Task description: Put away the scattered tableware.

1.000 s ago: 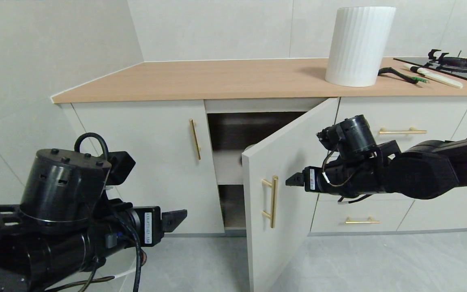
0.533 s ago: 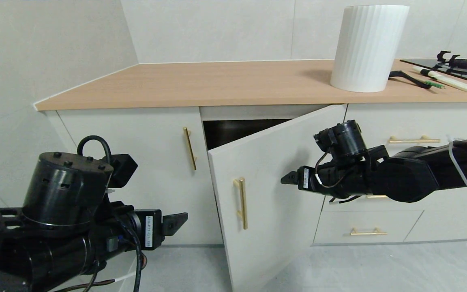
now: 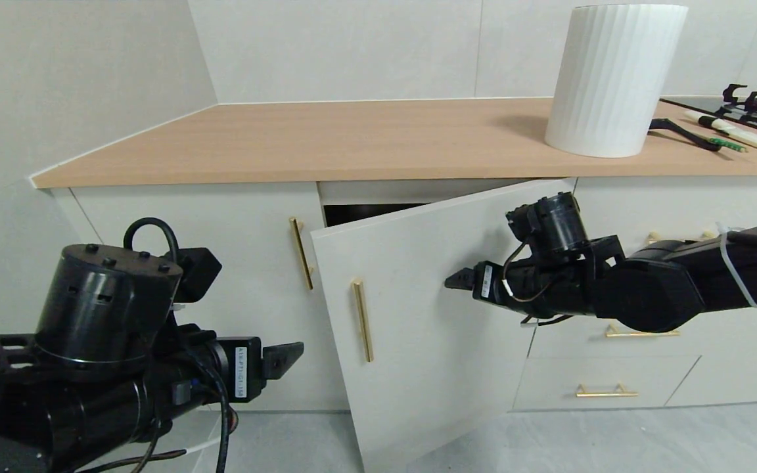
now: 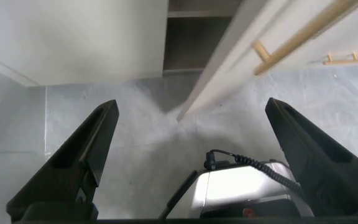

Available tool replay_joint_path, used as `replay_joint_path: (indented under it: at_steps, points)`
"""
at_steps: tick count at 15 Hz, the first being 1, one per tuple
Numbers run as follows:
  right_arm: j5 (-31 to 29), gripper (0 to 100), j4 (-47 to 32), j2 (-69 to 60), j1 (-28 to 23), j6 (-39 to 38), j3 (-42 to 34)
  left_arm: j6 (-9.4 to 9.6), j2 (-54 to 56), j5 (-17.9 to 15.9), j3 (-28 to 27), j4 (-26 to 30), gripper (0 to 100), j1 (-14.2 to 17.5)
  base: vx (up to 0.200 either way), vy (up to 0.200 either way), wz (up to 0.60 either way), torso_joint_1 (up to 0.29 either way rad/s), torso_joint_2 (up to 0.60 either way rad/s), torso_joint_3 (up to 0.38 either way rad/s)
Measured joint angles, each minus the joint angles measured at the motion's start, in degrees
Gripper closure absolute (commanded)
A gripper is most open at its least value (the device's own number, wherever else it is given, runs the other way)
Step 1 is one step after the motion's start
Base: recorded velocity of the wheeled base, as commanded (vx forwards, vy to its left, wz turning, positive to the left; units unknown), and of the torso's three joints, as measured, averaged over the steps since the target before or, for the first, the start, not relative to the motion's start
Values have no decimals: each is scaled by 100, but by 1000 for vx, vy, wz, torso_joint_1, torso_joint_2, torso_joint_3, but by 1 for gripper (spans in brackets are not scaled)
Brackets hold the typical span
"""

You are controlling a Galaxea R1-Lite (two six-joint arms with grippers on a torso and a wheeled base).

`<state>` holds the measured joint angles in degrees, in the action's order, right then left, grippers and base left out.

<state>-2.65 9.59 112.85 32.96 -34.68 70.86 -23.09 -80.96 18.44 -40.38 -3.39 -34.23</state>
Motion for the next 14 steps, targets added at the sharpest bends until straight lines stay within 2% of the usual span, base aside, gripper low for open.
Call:
replay_joint_path:
  at_steps: [7, 8, 12, 14]
  points:
    - [-80, 0, 157, 134, 63, -730, 369, -1, -5, -2, 2, -2, 0, 4, 0, 0, 0, 0, 0, 0]
    - [-178, 0, 157, 178, 61, -757, 429, 0, -5, 0, 5, -2, 0, 4, 0, 0, 0, 0, 0, 0]
    - [-1167, 0, 157, 590, 61, -916, 957, -1, -7, -2, 5, -2, 0, 4, 0, 0, 0, 0, 0, 0]
    - [-1312, 0, 157, 746, 38, -937, 1102, -1, -7, 0, 5, -2, 0, 4, 0, 0, 0, 0, 0, 0]
